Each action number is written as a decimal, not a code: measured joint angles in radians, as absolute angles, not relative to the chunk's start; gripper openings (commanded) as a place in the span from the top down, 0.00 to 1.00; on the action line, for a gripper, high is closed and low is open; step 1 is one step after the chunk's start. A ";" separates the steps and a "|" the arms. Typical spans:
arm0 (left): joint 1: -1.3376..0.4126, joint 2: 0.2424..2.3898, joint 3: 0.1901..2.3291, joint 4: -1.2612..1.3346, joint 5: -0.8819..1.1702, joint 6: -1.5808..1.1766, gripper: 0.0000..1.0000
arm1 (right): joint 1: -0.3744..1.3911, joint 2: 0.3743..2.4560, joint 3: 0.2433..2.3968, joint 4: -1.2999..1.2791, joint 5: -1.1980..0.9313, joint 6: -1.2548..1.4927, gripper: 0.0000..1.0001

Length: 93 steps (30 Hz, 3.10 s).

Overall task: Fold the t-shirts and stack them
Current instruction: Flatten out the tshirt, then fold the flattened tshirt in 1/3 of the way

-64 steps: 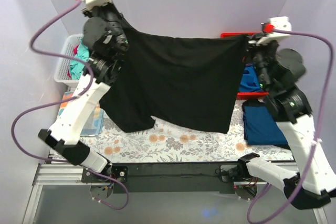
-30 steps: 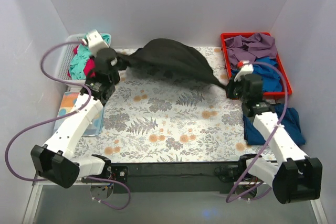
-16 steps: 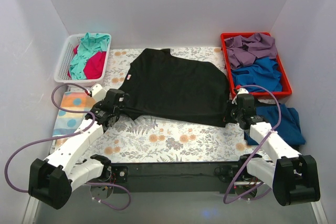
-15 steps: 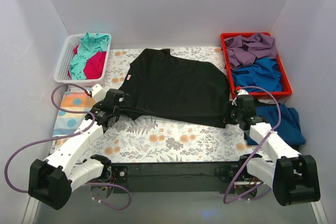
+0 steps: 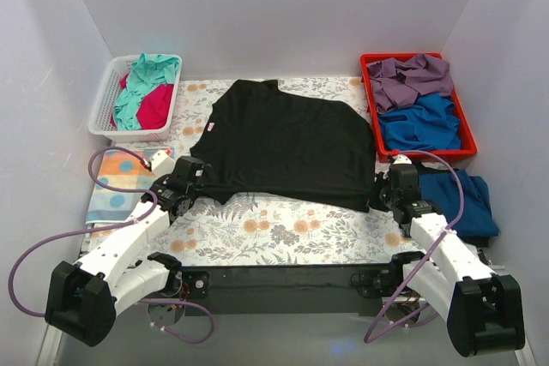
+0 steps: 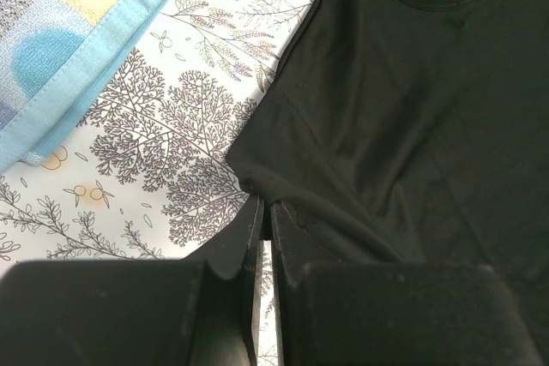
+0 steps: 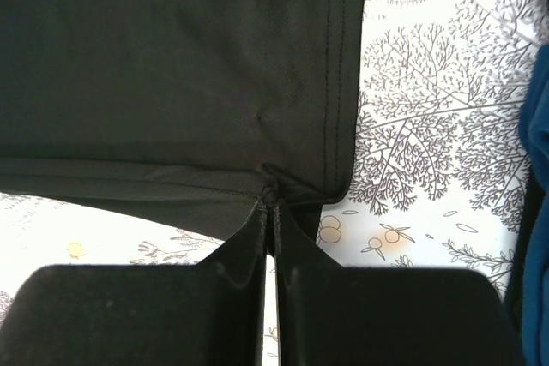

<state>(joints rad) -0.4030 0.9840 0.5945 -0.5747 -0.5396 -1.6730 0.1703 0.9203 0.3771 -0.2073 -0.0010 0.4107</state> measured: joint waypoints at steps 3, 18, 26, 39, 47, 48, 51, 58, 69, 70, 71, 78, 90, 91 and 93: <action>-0.403 0.999 0.601 -0.570 -0.542 -1.672 1.00 | 0.170 0.891 0.377 -0.208 0.007 0.417 0.99; -0.403 1.131 0.842 -0.492 -0.598 -1.593 1.00 | 0.170 0.847 0.484 -0.233 0.041 0.415 0.99; -0.403 1.153 0.896 -0.474 -0.614 -1.562 1.00 | 0.170 0.839 0.552 -0.242 0.033 0.405 0.99; -0.403 0.848 0.890 -0.601 -0.626 -1.578 1.00 | 0.170 0.587 0.586 -0.440 -0.057 0.393 0.99; -0.404 0.762 0.874 -0.722 -0.640 -1.611 1.00 | 0.170 0.500 0.585 -0.555 -0.097 0.409 0.99; -0.404 0.747 0.874 -0.736 -0.640 -1.614 1.00 | 0.170 0.489 0.585 -0.567 -0.102 0.413 0.99; -0.404 0.702 0.874 -0.765 -0.646 -1.621 1.00 | 0.170 0.472 0.586 -0.600 -0.115 0.416 0.99; -0.404 0.771 0.875 -0.737 -0.644 -1.605 1.00 | 0.170 0.481 0.586 -0.627 -0.115 0.417 0.99; -0.404 1.122 0.918 -0.533 -0.634 -1.544 1.00 | 0.170 0.651 0.585 -0.524 -0.038 0.416 0.99; -0.404 1.160 0.935 -0.512 -0.634 -1.538 1.00 | 0.170 0.668 0.584 -0.508 -0.033 0.417 0.99; -0.404 1.185 0.945 -0.496 -0.634 -1.534 1.00 | 0.170 0.692 0.582 -0.489 -0.028 0.417 0.99; -0.404 1.339 0.978 -0.421 -0.632 -1.514 1.00 | 0.170 0.834 0.529 -0.374 -0.022 0.419 0.99; -0.404 1.513 1.019 -0.358 -0.627 -1.467 1.00 | 0.170 0.991 0.501 -0.251 -0.021 0.421 0.99; -0.404 1.521 1.024 -0.350 -0.624 -1.458 1.00 | 0.170 0.999 0.501 -0.246 -0.021 0.421 0.99; -0.404 1.537 1.038 -0.325 -0.616 -1.432 1.00 | 0.170 1.013 0.501 -0.234 -0.021 0.421 0.99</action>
<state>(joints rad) -0.4042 1.5368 1.0378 -0.3248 -0.6155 -1.4319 0.1696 1.0126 0.5007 -0.2344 -0.0208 0.4206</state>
